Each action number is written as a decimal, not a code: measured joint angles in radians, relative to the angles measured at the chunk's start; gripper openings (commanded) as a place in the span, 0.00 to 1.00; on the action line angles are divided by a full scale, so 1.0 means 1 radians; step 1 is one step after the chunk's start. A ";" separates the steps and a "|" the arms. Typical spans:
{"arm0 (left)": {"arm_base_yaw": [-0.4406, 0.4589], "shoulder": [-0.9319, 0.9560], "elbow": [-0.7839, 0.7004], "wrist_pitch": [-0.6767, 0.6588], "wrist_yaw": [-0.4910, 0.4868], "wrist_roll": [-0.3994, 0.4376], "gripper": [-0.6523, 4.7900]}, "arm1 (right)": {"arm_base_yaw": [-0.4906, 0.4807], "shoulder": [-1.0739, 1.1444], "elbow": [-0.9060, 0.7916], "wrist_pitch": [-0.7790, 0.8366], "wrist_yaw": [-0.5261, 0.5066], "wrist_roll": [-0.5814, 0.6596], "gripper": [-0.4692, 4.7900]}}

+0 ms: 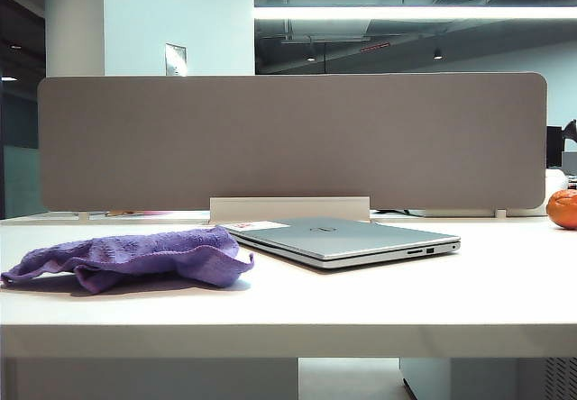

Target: Pick up the purple rag and put it over the laptop.

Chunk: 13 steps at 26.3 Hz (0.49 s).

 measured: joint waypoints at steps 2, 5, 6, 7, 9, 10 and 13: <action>0.000 0.000 0.001 0.000 0.000 0.000 0.11 | 0.000 0.000 0.000 0.000 0.000 0.000 0.13; 0.000 0.000 0.039 0.000 0.000 -0.005 0.11 | 0.000 0.000 0.000 0.000 0.000 0.000 0.13; 0.000 0.000 0.051 -0.001 0.000 -0.008 0.11 | 0.000 0.000 0.000 0.000 0.000 0.000 0.13; 0.000 0.001 0.074 0.000 0.000 -0.009 0.11 | 0.000 0.000 0.000 0.000 0.001 0.000 0.13; 0.000 0.027 0.113 0.004 0.000 -0.009 0.11 | 0.000 0.000 0.000 0.000 0.001 0.000 0.13; 0.000 0.048 0.130 0.004 0.000 -0.009 0.11 | 0.000 0.000 0.000 0.000 0.000 0.000 0.13; 0.000 0.121 0.177 0.000 0.001 -0.009 0.11 | 0.000 0.000 0.000 0.000 0.001 0.000 0.13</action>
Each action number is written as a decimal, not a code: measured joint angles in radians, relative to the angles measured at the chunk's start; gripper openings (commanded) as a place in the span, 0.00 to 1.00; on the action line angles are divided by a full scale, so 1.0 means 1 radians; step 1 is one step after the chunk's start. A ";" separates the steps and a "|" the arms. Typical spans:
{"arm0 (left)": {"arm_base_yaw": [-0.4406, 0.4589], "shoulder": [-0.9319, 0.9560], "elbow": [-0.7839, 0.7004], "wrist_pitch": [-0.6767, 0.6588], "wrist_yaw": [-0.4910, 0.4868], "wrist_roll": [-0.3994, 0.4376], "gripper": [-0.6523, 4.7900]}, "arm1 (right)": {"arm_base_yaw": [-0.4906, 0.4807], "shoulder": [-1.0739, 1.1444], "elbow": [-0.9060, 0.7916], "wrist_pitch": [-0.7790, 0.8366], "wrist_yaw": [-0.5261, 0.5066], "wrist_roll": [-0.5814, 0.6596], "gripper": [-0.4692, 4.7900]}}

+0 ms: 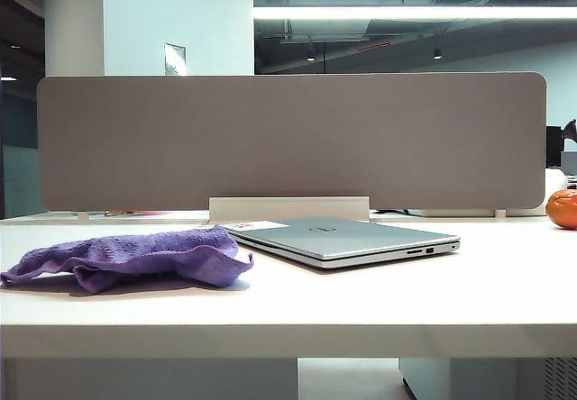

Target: Pick up the purple rag and put it over the laptop.

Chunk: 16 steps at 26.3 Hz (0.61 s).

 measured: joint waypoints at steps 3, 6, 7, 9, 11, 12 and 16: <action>0.000 0.082 0.048 0.003 0.014 0.000 0.11 | 0.000 0.000 0.000 0.000 0.001 0.000 0.13; 0.000 0.184 0.095 0.007 0.042 0.000 0.11 | 0.000 0.000 0.000 0.000 0.005 0.000 0.13; 0.000 0.220 0.108 0.017 0.056 0.000 0.11 | 0.000 0.000 0.000 0.000 0.008 0.000 0.13; 0.000 0.275 0.129 0.035 0.092 0.000 0.11 | 0.000 0.000 0.000 0.000 0.012 0.000 0.13; 0.000 0.337 0.148 0.056 0.130 0.000 0.11 | 0.000 0.000 0.000 0.001 0.012 0.000 0.13; 0.000 0.399 0.169 0.088 0.155 0.000 0.11 | 0.000 0.000 0.000 0.001 0.012 0.000 0.13; -0.013 0.572 0.224 0.106 0.176 -0.001 0.11 | 0.000 0.000 0.000 0.002 0.012 0.000 0.13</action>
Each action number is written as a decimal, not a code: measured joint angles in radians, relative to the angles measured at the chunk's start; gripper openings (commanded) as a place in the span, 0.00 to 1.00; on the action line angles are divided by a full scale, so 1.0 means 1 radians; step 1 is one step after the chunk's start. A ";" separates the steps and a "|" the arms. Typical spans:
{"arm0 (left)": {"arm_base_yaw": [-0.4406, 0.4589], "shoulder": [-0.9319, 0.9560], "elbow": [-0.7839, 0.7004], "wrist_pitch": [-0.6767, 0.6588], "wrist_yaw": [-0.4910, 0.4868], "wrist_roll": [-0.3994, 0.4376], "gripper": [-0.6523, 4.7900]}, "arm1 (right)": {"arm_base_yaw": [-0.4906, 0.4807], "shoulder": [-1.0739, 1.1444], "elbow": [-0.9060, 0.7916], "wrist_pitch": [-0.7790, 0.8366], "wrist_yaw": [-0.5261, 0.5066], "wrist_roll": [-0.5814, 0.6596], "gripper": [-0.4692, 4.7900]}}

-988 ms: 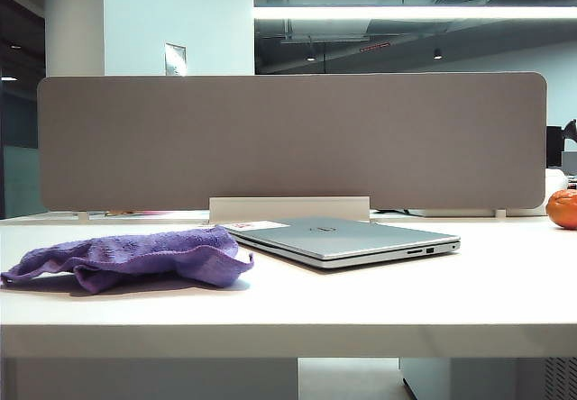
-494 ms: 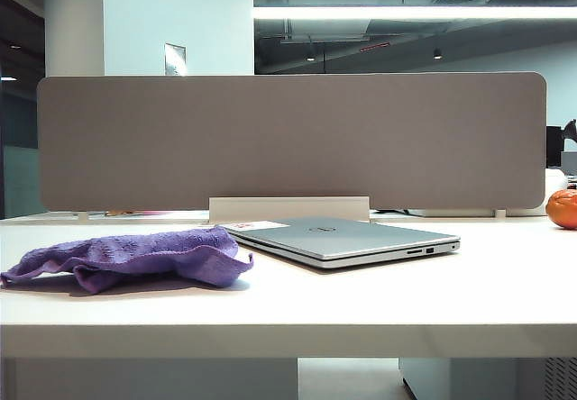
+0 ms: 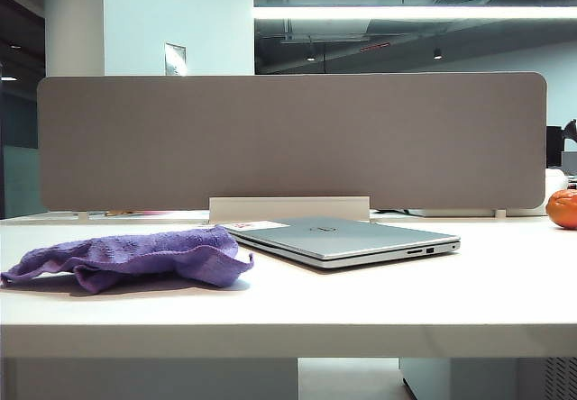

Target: Pick up the purple rag and put it over the laptop.

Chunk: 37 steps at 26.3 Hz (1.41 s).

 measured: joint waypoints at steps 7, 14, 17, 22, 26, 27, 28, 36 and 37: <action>-0.089 0.249 0.026 0.150 0.000 0.000 0.12 | 0.000 0.000 0.000 0.000 0.000 0.000 0.13; -0.119 0.425 0.073 0.172 -0.001 0.002 0.43 | 0.000 0.000 0.000 0.000 0.000 0.000 0.13; -0.125 0.484 0.097 0.170 -0.001 0.002 0.46 | 0.000 0.000 0.000 0.000 0.000 0.000 0.13; -0.179 0.587 0.150 0.176 -0.002 0.002 0.64 | 0.000 0.000 0.000 0.000 0.000 0.000 0.13; -0.221 0.645 0.181 0.181 -0.046 0.006 0.85 | 0.000 0.000 0.000 0.000 0.000 0.000 0.13; -0.229 0.655 0.184 0.180 -0.055 0.006 0.89 | 0.000 0.000 0.000 0.000 0.001 0.000 0.13; -0.234 0.663 0.187 0.180 -0.058 0.009 0.95 | 0.000 0.000 0.000 0.000 0.001 0.000 0.13; -0.268 0.736 0.190 0.163 -0.106 0.025 0.98 | 0.000 0.000 0.000 -0.002 0.018 0.000 0.13; -0.267 0.745 0.190 0.155 -0.110 0.025 0.98 | 0.000 0.000 0.000 -0.003 0.019 0.000 0.13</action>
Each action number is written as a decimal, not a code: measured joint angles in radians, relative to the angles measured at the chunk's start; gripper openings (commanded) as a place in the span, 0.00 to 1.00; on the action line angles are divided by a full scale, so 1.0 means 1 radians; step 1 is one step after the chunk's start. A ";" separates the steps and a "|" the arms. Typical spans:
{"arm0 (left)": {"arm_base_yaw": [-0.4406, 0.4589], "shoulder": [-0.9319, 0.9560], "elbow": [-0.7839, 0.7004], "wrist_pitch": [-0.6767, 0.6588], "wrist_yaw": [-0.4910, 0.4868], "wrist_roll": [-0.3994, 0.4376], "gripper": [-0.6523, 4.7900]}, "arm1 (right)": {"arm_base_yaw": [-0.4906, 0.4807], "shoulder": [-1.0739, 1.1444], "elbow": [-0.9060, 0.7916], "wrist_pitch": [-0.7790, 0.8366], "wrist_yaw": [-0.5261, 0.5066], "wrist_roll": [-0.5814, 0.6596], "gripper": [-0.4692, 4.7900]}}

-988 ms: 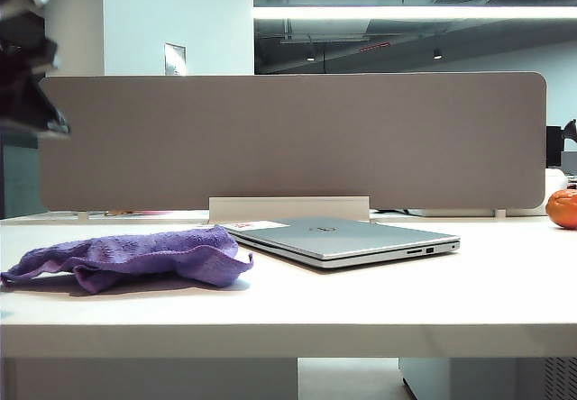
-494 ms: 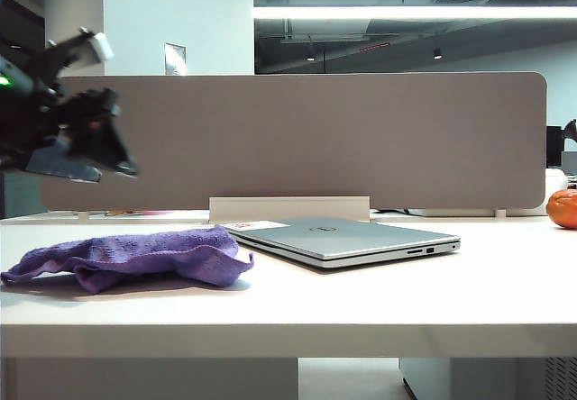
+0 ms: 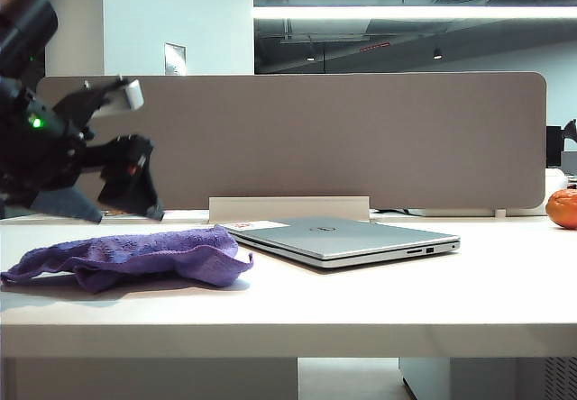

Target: Pick up the purple rag and put it over the laptop.

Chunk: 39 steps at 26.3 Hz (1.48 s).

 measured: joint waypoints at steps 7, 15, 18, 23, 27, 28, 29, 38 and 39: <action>0.000 0.030 0.000 -0.071 -0.007 0.000 0.98 | 0.000 0.000 0.000 -0.001 0.000 0.000 0.13; 0.000 0.081 0.000 -0.107 -0.008 0.001 0.65 | 0.000 0.000 0.000 -0.001 0.000 0.000 0.13; 0.000 0.080 0.000 -0.105 -0.017 0.000 0.37 | 0.000 0.000 0.000 -0.001 0.000 0.000 0.13; 0.000 0.080 0.000 -0.090 -0.019 0.000 0.20 | 0.000 0.000 0.000 -0.001 0.000 0.000 0.13; 0.000 0.080 0.000 -0.042 -0.018 -0.003 0.13 | 0.000 0.000 0.000 -0.001 0.000 0.000 0.13; 0.000 0.078 0.000 -0.029 -0.013 -0.007 0.11 | 0.000 0.000 0.000 -0.001 0.000 0.000 0.13; 0.000 0.073 0.000 -0.008 -0.001 -0.021 0.11 | 0.000 0.000 0.000 -0.001 0.000 0.000 0.13; -0.003 0.056 0.073 0.101 0.065 -0.081 0.11 | 0.000 0.000 0.000 -0.001 0.000 0.000 0.13; -0.003 0.056 0.093 0.100 0.065 -0.083 0.11 | 0.000 0.000 0.000 -0.001 0.000 0.000 0.13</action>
